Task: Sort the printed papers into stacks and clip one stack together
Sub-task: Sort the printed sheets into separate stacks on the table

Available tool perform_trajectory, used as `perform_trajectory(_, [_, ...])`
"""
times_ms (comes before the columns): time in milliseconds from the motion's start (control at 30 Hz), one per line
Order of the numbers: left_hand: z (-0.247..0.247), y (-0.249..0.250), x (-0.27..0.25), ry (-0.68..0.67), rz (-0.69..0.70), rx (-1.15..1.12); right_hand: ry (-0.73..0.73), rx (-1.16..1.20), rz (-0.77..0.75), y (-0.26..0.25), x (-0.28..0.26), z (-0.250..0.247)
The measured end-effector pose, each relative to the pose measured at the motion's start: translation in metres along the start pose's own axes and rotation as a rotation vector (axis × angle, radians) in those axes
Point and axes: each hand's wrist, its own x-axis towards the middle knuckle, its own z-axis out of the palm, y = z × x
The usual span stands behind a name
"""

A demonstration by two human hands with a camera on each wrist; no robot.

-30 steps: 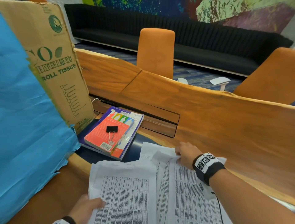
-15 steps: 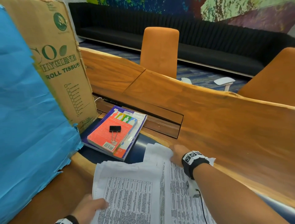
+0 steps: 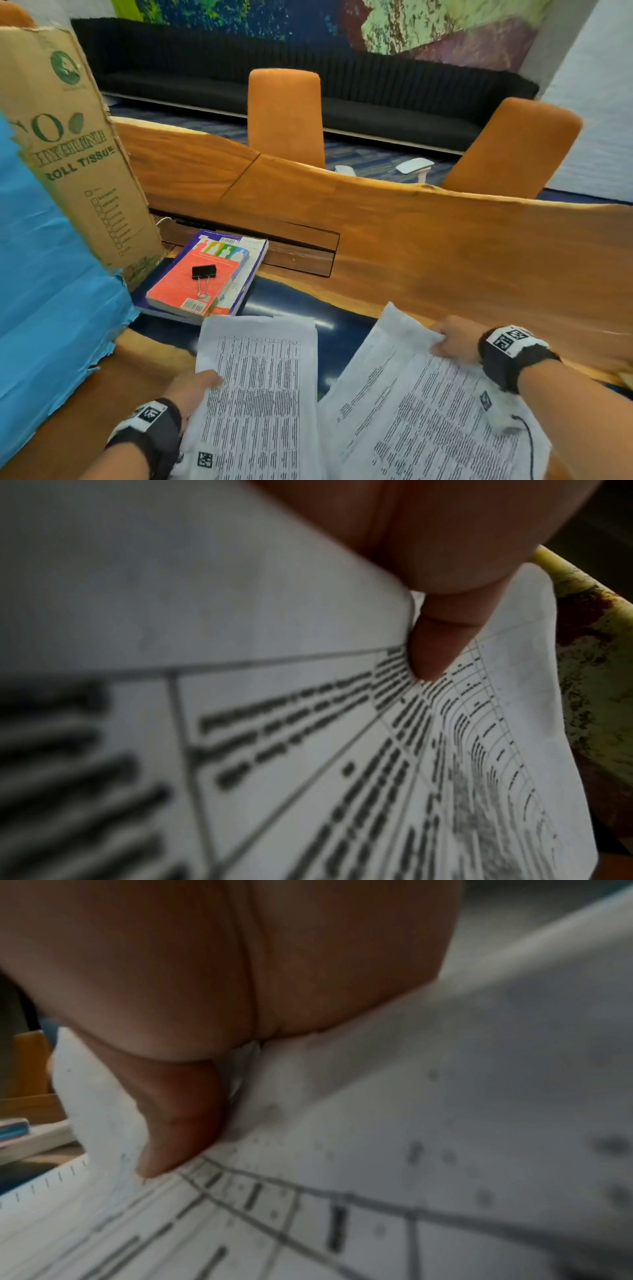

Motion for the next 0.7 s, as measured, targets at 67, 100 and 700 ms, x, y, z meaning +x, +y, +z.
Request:
perform_trajectory(67, [0.008,0.012,0.001,-0.015,0.014,0.037,0.013,0.000,0.003,0.012,-0.026,-0.010])
perform_trajectory(100, [0.009,0.016,0.007,-0.022,0.031,0.054,0.005,0.002,0.003,0.017,-0.041,-0.016])
perform_trajectory(700, [0.104,0.022,-0.009,-0.208,-0.011,-0.178,-0.054,-0.050,-0.309,-0.145,0.006,-0.057])
